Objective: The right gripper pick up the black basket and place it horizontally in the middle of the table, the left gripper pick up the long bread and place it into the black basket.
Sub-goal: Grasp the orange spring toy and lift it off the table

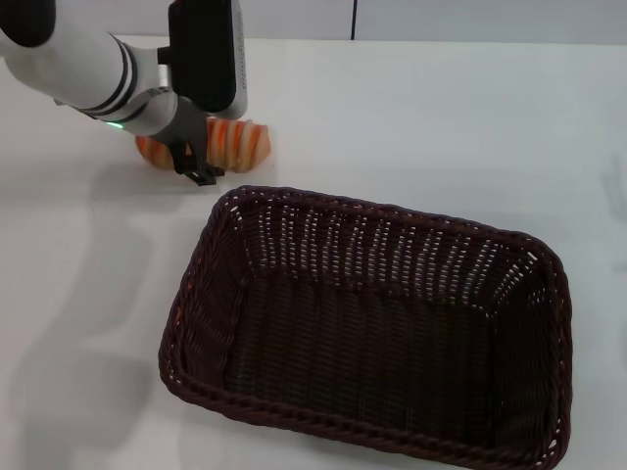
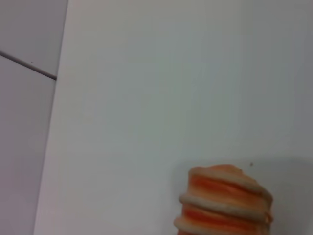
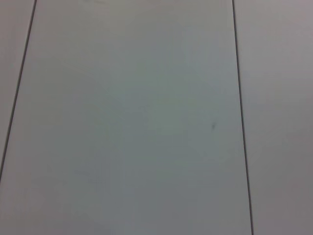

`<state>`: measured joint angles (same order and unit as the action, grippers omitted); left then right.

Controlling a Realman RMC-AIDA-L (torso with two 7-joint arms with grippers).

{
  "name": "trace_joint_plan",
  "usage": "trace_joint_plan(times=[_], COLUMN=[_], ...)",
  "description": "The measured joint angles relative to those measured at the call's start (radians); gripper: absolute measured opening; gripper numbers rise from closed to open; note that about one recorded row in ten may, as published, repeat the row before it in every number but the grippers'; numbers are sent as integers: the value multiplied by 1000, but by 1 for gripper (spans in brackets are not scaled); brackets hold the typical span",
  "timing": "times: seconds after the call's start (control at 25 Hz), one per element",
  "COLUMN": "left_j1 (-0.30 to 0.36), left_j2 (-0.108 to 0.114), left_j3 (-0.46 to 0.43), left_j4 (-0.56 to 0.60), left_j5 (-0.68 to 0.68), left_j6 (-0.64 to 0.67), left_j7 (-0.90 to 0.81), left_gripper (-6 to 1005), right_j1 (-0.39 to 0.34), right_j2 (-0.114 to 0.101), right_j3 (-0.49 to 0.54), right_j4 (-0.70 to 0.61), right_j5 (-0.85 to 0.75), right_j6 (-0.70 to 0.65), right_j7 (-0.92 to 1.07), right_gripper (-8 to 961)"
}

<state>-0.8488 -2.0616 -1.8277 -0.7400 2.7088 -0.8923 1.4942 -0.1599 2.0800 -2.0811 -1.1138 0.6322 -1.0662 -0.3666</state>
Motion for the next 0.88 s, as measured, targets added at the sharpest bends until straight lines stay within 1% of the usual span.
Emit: trace_joint_plan(times=[0.04,0.16,0.68,0.88], left_j1=[-1,-1,5,10], left_j2=[-1,-1,2,3], left_j3=[8,13,13,4], left_j4=[12,24,28,15], left_j5=[0,0,12,12], left_j6=[26,44,53,41], left_j7=[-1,-3,-3,-3], left_gripper=[767,763,749,583], right_j1=[1,2,4,7], right_j2=[0,0,0,0], right_j3=[-2,-6,-9,-10], right_j4=[-1,-4,-27,-27], right_j5=[0,0,1,1], right_j6=[0,0,11,11], right_j7=[0,0,0,0], right_gripper=[763,764,764,764])
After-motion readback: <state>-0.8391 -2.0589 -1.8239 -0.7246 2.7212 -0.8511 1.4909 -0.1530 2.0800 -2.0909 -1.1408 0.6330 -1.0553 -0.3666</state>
